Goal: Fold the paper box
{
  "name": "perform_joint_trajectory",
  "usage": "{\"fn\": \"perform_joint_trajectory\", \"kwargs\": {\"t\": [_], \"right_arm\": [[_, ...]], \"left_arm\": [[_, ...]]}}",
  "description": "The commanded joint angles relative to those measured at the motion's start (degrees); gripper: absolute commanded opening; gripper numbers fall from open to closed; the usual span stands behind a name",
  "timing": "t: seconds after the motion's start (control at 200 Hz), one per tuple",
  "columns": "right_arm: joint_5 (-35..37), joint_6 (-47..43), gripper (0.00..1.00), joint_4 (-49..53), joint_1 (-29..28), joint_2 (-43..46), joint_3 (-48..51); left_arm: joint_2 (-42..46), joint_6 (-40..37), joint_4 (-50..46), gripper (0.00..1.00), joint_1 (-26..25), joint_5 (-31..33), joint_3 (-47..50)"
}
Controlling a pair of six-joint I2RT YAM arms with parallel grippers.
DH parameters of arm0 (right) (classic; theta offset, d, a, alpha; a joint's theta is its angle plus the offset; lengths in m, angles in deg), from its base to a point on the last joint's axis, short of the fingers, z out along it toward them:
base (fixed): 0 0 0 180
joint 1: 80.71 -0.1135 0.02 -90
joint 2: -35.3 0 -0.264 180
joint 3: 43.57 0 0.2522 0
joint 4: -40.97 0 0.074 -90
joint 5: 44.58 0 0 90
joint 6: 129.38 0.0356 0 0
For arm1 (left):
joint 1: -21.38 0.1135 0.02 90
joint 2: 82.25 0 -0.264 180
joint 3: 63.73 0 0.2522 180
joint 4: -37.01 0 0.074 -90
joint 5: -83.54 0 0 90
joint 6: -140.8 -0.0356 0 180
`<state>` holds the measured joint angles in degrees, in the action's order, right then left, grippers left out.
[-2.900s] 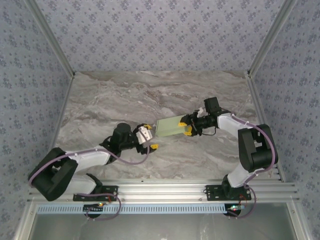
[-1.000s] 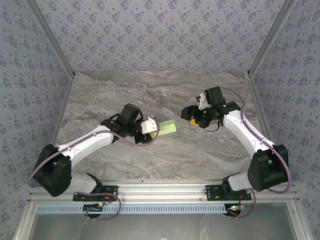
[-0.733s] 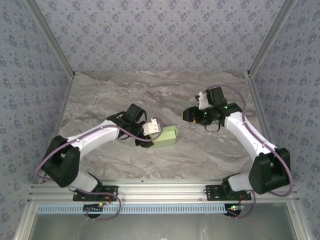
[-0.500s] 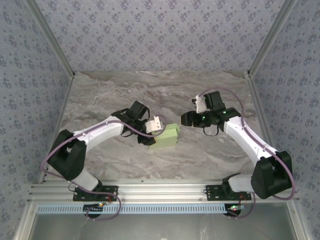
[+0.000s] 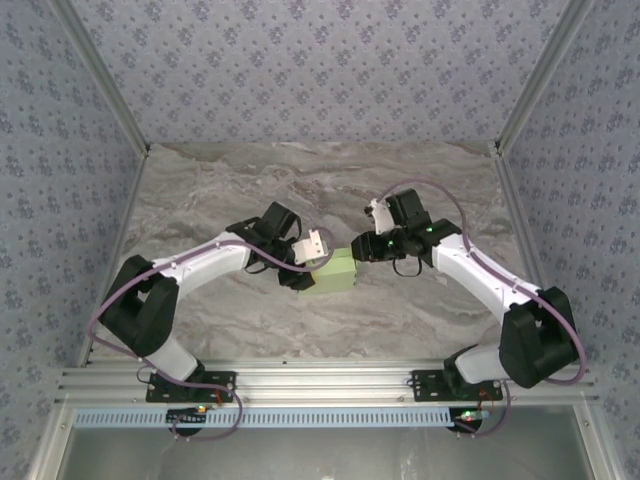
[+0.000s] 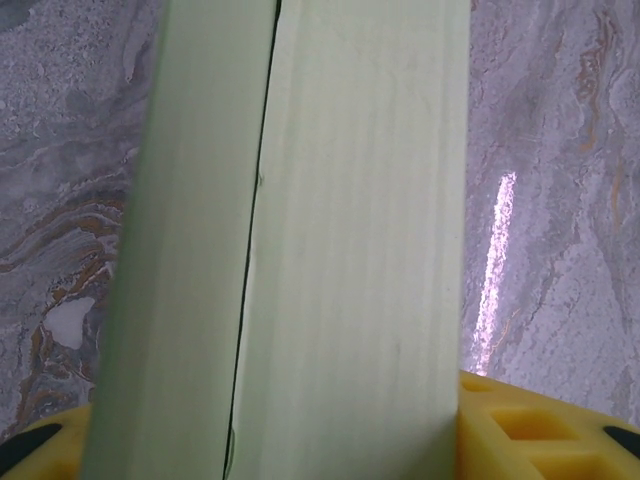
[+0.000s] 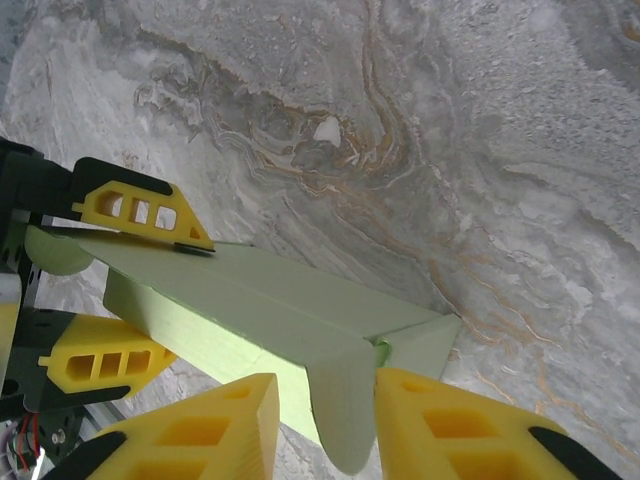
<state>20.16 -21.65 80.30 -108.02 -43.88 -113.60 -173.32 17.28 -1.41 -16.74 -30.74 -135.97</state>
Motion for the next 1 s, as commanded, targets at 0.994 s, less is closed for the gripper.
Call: {"fn": "perform_joint_trajectory", "kwargs": {"t": [0.994], "right_arm": [[11.22, 8.65, 0.15, -2.79, -5.83, -0.63, 2.83]], "left_arm": [[5.19, 5.01, 11.11, 0.5, -1.74, 2.18, 7.16]]}}
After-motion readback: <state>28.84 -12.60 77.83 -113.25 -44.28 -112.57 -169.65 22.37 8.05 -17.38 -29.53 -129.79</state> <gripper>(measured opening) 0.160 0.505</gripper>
